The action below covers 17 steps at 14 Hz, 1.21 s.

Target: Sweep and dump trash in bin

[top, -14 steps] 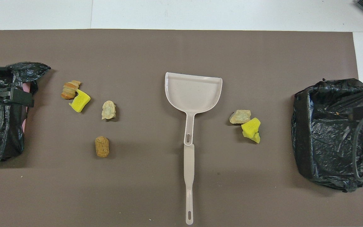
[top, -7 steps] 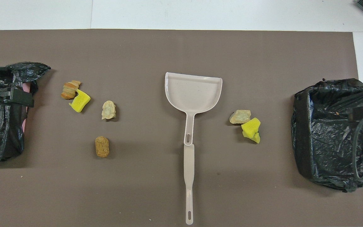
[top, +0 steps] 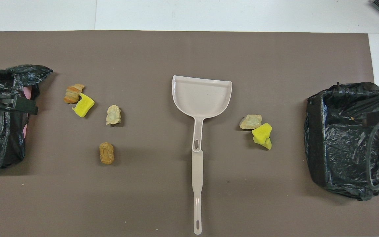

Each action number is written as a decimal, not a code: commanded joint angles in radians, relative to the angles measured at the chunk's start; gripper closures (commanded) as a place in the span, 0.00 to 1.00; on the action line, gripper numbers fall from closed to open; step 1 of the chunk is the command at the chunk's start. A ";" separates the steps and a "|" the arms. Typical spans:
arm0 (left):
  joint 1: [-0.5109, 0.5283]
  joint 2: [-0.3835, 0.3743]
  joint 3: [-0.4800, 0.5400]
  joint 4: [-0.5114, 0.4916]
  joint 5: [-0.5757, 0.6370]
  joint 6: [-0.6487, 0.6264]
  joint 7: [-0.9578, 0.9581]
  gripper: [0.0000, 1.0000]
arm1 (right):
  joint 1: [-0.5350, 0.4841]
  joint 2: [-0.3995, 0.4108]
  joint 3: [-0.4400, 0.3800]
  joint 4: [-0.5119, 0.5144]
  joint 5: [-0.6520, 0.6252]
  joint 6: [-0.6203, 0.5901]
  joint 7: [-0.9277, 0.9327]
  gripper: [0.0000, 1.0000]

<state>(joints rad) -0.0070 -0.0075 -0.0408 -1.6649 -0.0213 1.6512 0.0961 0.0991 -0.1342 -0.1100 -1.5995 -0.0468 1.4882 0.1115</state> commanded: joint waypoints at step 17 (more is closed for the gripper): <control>-0.485 -0.039 0.002 -0.392 -0.002 0.346 -0.314 0.00 | -0.009 -0.041 0.003 -0.053 0.010 0.003 -0.026 0.00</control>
<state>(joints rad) -0.4189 -0.0121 -0.0567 -1.9755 -0.0226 1.9230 -0.1422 0.0989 -0.1511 -0.1101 -1.6252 -0.0468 1.4882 0.1115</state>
